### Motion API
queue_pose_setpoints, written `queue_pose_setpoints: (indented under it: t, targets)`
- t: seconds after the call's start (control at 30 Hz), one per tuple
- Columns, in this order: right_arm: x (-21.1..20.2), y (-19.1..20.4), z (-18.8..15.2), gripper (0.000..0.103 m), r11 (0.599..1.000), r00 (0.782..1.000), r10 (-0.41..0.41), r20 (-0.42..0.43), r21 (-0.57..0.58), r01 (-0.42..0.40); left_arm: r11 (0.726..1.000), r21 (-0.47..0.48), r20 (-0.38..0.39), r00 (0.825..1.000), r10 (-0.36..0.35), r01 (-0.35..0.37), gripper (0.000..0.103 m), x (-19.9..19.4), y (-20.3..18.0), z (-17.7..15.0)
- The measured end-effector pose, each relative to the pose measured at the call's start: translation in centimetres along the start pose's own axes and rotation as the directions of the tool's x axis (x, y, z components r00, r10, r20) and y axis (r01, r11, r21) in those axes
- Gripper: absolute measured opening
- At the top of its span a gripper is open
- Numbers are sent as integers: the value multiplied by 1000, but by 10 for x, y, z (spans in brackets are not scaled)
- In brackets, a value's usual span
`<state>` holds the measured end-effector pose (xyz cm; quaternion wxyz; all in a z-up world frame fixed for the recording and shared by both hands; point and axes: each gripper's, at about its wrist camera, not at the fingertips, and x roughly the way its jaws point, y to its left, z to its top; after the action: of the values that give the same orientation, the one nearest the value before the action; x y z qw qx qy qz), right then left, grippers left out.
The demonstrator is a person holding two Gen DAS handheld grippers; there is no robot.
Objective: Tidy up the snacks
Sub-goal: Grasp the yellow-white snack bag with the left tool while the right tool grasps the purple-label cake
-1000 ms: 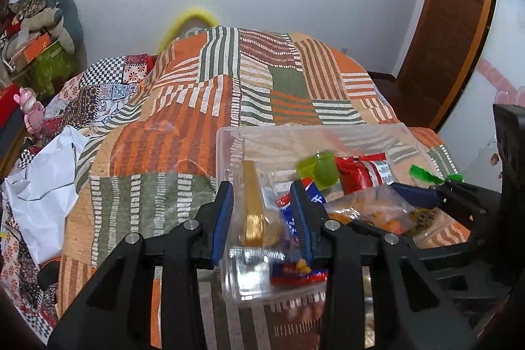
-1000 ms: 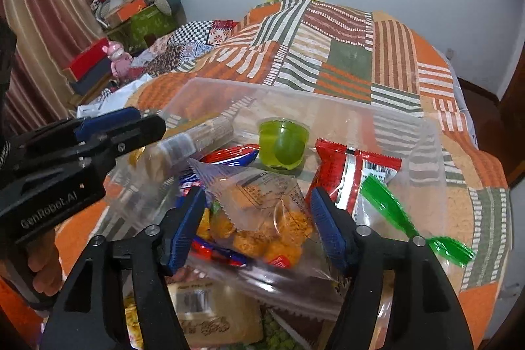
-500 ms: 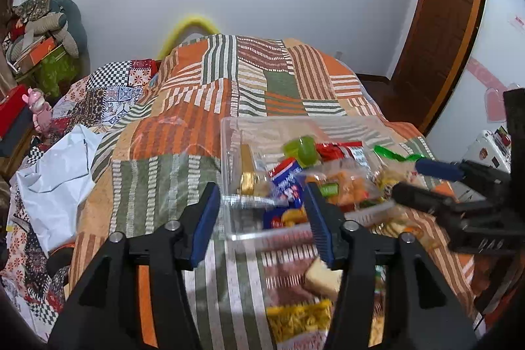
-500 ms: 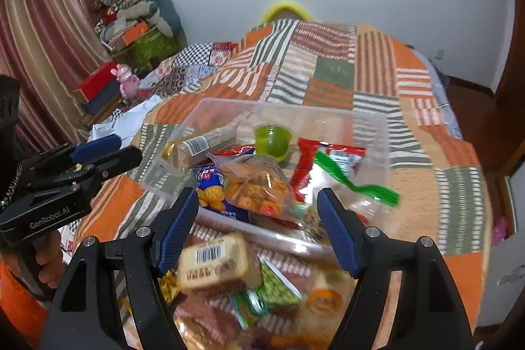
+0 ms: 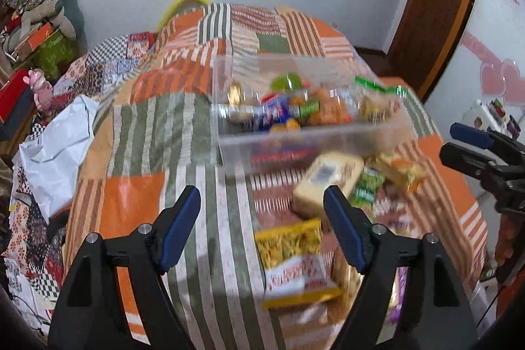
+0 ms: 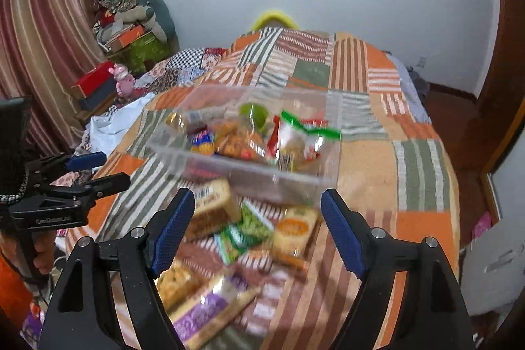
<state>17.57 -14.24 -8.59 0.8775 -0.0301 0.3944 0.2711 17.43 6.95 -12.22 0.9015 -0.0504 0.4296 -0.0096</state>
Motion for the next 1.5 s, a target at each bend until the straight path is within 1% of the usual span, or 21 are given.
queue_pose_setpoints:
  t: [0.13,0.2,0.4,0.53,0.63,0.7,0.77,0.87,0.93,1.0,1.1,1.17,1.23,1.27,1.3,1.33,1.37,1.4,1.43,1.5]
  targets:
    - [8,5,-22,80,1000,999,-30,-31,-8,30,1000,6,-61,998,-9,10,77,14,-5,-21]
    - [12,7,-32,80,1000,998,-30,-55,-9,29,1000,10,-83,996,-12,13,77,21,-7,-30]
    - [28,19,-63,80,1000,988,12,-152,6,-11,999,9,-128,991,-36,37,77,36,-14,-48]
    - [39,28,-74,80,998,977,55,-204,10,-54,999,22,-145,989,-22,25,77,45,-18,-57]
    - [40,25,-79,85,998,978,61,-202,26,-57,1000,13,-159,987,-4,6,77,51,-15,-64]
    - [38,18,-78,85,997,977,69,-203,40,-62,1000,13,-153,988,6,-4,77,52,-10,-68]
    - [34,11,-79,85,999,978,45,-202,36,-38,1000,25,-147,989,13,-9,77,49,-8,-70]
    - [28,-1,-81,85,1000,979,8,-202,30,-2,1000,22,-142,990,2,1,77,50,-5,-70]
    - [23,-12,-82,85,999,980,-5,-198,50,15,1000,20,-134,991,0,3,77,50,-5,-70]
    - [19,-18,-83,85,997,981,-8,-192,73,23,1000,19,-125,992,-6,8,77,52,-6,-70]
    - [20,-19,-85,84,996,981,11,-194,93,7,1000,3,-120,992,-23,24,77,56,-8,-66]
    - [22,-14,-87,81,996,980,20,-198,92,-2,1000,-17,-115,993,-28,27,76,59,-8,-64]
    - [25,-6,-87,80,998,981,14,-193,70,0,1000,-18,-108,994,-20,19,70,60,-9,-63]
    - [26,-4,-86,76,998,982,14,-191,62,-3,1000,-16,-106,994,-18,16,65,60,-9,-64]
    - [26,-1,-85,73,999,982,15,-187,51,-5,1000,-15,-104,994,-18,17,64,60,-9,-64]
    - [27,2,-86,66,999,983,9,-181,35,-3,1000,-11,-106,994,-21,20,63,60,-9,-64]
    - [28,4,-85,54,1000,984,2,-177,21,2,1000,-7,-107,994,-22,21,58,59,-10,-65]
    - [29,5,-84,47,1000,984,-4,-176,7,5,1000,-3,-107,994,-22,22,55,57,-10,-66]
    - [28,6,-84,43,1000,985,-9,-173,-6,8,1000,-1,-107,994,-24,24,54,56,-10,-67]
    - [28,5,-82,43,1000,986,6,-169,-5,-7,1000,10,-102,995,-20,21,51,51,-10,-69]
